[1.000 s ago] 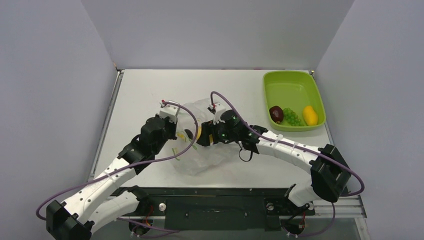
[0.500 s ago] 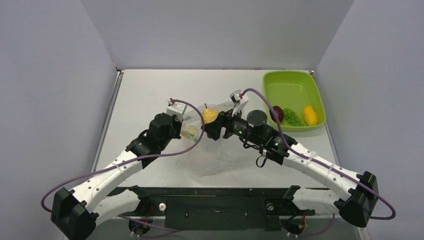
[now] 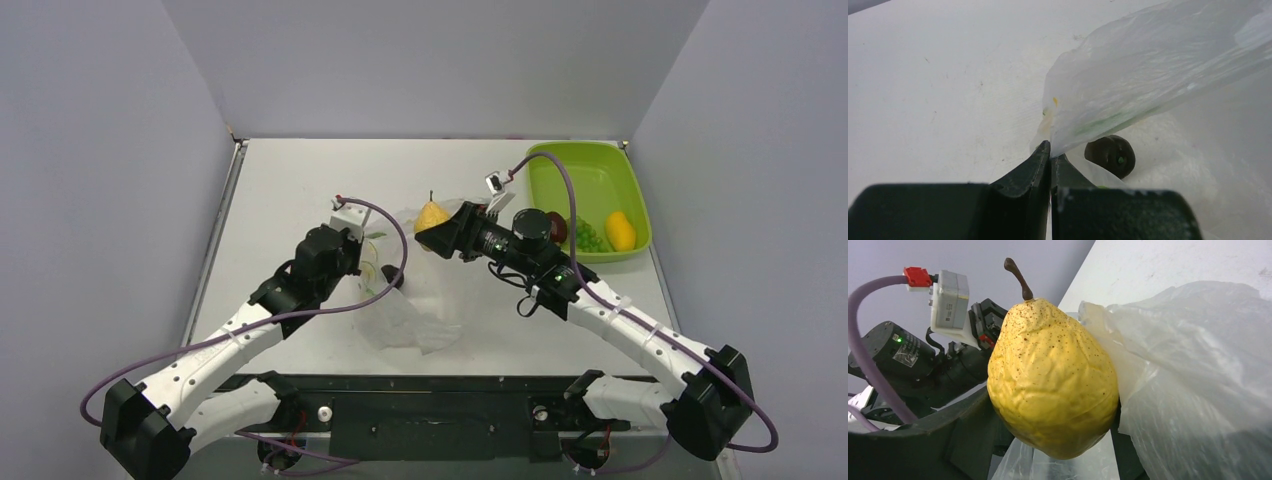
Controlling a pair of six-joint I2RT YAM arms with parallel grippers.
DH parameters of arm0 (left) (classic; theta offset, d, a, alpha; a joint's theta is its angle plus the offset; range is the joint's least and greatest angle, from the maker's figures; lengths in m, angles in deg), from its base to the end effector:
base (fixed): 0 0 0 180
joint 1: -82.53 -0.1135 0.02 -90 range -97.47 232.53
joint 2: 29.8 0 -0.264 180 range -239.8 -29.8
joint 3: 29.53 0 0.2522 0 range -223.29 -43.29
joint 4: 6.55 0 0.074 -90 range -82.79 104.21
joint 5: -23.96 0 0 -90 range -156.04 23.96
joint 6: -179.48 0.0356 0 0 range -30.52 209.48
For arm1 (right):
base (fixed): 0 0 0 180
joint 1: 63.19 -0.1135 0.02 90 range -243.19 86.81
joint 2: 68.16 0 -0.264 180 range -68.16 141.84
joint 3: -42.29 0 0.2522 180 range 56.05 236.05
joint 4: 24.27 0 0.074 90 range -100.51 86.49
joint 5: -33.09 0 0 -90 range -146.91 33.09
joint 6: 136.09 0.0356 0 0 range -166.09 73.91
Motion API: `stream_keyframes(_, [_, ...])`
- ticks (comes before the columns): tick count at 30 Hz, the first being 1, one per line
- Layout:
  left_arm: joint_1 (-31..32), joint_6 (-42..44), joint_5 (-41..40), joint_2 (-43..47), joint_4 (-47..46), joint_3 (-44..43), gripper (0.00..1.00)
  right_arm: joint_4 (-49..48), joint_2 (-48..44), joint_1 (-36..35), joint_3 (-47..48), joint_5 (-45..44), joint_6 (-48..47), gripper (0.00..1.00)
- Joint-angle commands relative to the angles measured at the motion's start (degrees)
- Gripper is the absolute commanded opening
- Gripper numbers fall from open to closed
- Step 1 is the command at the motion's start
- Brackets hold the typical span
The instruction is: Take the fake fruits out of the plastic bag
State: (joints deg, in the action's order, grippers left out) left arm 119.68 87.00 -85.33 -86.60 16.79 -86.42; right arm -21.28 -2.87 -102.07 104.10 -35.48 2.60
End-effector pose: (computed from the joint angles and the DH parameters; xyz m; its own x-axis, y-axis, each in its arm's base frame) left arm 0.1876 -0.1274 0.2923 -0.3285 0.1977 -0.9236 0.3142 0.9450 0.0905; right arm 0.2003 0.1782 0.3259 -0.7091 0.3265 -0.6250 -0.5064 0.3811 0.7735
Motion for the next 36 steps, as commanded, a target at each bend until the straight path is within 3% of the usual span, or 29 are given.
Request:
stream_keyframes(1, [-0.54,-0.11,-11.18,0.4,1.92,-2.12,0.0,5.89,-3.95,1.64,7.91,-3.66,-5.67,0.0])
stream_keyframes(8, [-0.92,-0.91,-23.9,1.23,1.23,-1.56,0.0,14.43,-6.17,6.38,10.36,-3.56,-8.54,0.0])
stream_keyframes(16, [-1.22,-0.45,-22.86,2.67,-0.21,-0.91,0.0,14.54,3.13,4.59,11.74,13.87,-6.52,0.0])
stream_keyframes(22, [-1.2,-0.3,-20.55,6.76,-2.61,0.77,0.0,20.4,10.06,-2.78,11.61,13.27,-9.94,0.0])
stream_keyframes(29, [-1.2,0.54,-21.53,10.34,-4.97,3.01,0.0,30.23,15.44,-3.82,13.26,16.03,-16.65,0.11])
stream_keyframes(32, [-1.2,0.57,-21.95,9.21,-4.43,2.45,0.0,31.82,12.48,-4.55,13.38,16.65,-18.62,0.03])
stream_keyframes(36, [-1.26,0.59,-24.17,7.93,-3.89,1.85,0.0,34.98,9.36,-6.39,13.87,19.9,-21.65,0.0])
